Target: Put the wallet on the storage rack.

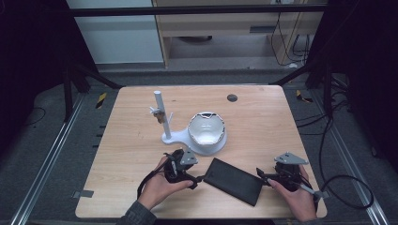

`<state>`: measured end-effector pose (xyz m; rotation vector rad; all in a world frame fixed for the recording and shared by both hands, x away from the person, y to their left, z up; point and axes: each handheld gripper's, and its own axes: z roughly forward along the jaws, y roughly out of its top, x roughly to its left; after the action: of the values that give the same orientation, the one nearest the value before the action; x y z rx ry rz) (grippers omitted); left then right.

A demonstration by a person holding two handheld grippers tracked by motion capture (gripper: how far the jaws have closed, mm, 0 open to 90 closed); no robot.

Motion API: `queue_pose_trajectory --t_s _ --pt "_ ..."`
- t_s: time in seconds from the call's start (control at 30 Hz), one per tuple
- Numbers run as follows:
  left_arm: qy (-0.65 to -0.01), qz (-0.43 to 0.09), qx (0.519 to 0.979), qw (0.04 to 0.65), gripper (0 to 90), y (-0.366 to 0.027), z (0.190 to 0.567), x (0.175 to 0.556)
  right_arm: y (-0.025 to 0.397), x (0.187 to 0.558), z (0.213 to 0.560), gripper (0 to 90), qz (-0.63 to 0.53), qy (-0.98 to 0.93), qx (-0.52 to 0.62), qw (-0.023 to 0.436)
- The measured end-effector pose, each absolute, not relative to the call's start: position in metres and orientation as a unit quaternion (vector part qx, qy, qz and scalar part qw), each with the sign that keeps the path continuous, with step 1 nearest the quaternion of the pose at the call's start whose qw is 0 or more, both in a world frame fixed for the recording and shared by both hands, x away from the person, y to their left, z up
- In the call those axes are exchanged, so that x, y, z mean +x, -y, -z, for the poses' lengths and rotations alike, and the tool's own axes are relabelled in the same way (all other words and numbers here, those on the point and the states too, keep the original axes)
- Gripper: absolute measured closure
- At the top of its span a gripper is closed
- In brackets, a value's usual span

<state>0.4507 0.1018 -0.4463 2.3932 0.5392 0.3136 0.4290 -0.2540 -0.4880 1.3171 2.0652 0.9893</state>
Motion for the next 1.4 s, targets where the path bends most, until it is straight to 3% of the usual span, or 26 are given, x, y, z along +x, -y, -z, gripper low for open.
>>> queue_pose_trajectory --t_s 0.17,0.33,0.47,0.73,0.93,1.4 --pt "-0.215 -0.113 0.91 0.337 33.5 -0.105 0.449 0.445 0.251 0.425 0.484 14.6 -0.369 -0.757 0.474 0.256" --pt "-0.218 -0.099 0.913 0.331 55.7 -0.105 0.455 0.441 0.252 0.428 0.484 22.8 -0.366 -0.764 0.464 0.258" --pt "-0.214 -0.092 0.92 0.316 66.9 -0.102 0.459 0.439 0.251 0.428 0.484 27.7 -0.367 -0.765 0.462 0.258" --pt "-0.204 -0.092 0.932 0.284 83.3 -0.094 0.47 0.441 0.247 0.429 0.485 33.5 -0.364 -0.776 0.446 0.258" --pt "-0.202 -0.087 0.936 0.274 89.1 -0.09 0.473 0.443 0.246 0.429 0.485 34.0 -0.363 -0.779 0.445 0.254" --pt "-0.195 -0.092 0.942 0.259 89.7 -0.084 0.477 0.445 0.246 0.429 0.485 31.5 -0.362 -0.779 0.445 0.251"
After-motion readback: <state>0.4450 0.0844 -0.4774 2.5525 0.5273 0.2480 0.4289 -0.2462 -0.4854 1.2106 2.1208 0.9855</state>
